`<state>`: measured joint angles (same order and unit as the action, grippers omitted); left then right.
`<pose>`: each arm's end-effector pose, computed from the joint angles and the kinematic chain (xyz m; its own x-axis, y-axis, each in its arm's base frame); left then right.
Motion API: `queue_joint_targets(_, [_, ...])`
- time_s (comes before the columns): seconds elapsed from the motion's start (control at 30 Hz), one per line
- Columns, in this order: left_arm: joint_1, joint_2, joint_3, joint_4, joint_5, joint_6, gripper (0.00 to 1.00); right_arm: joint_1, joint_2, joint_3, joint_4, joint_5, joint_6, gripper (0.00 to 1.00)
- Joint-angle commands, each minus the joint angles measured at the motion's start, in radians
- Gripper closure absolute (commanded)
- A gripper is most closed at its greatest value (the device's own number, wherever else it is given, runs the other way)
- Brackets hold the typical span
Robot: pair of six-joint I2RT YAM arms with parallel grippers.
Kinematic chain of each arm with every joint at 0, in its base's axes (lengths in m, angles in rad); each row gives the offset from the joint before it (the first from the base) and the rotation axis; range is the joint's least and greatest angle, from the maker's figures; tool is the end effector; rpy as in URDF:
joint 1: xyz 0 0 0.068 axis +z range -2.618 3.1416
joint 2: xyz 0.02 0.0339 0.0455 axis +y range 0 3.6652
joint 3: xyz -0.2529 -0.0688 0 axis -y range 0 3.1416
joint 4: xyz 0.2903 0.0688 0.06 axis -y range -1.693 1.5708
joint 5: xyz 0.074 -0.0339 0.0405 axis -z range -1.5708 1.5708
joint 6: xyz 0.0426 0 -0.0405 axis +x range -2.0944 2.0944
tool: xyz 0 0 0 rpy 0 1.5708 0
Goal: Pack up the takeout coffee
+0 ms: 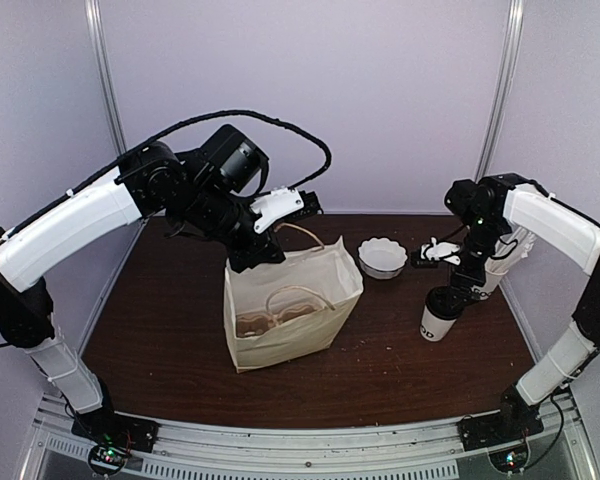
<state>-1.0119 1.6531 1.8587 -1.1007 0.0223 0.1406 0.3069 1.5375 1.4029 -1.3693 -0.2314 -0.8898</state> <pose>0.2037 -0.3275 0.3926 -0.2898 0.7277 -0.6217 0.9046 0.4205 0.0704 0.2974 0.1045 0.2716 -0.3590 -0.9071 -0.2199 -0.9333 0.3470 0.0921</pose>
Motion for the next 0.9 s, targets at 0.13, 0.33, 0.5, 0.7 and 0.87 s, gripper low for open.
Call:
queue_joint_targets(0.13, [0.000, 0.001, -0.002, 0.019, 0.019, 0.010, 1.00, -0.002, 0.050, -0.024, 0.033, 0.040, -0.001, 0.04])
queue_joint_targets(0.33, [0.001, -0.004, -0.010, 0.020, 0.021, 0.008, 1.00, -0.002, 0.063, -0.026, 0.055, 0.058, -0.001, 0.03])
queue_joint_targets(0.5, [0.000, 0.003, -0.012, 0.020, 0.022, 0.010, 1.00, -0.002, 0.087, -0.035, 0.049, 0.055, -0.005, 0.02])
queue_joint_targets(0.7, [0.000, 0.002, -0.011, 0.018, 0.028, 0.011, 1.00, 0.001, 0.045, 0.000, 0.012, 0.021, 0.004, 0.01])
queue_joint_targets(0.87, [0.000, 0.007, -0.011, 0.020, 0.029, 0.011, 1.00, 0.002, 0.010, 0.040, -0.037, 0.014, 0.004, 0.01])
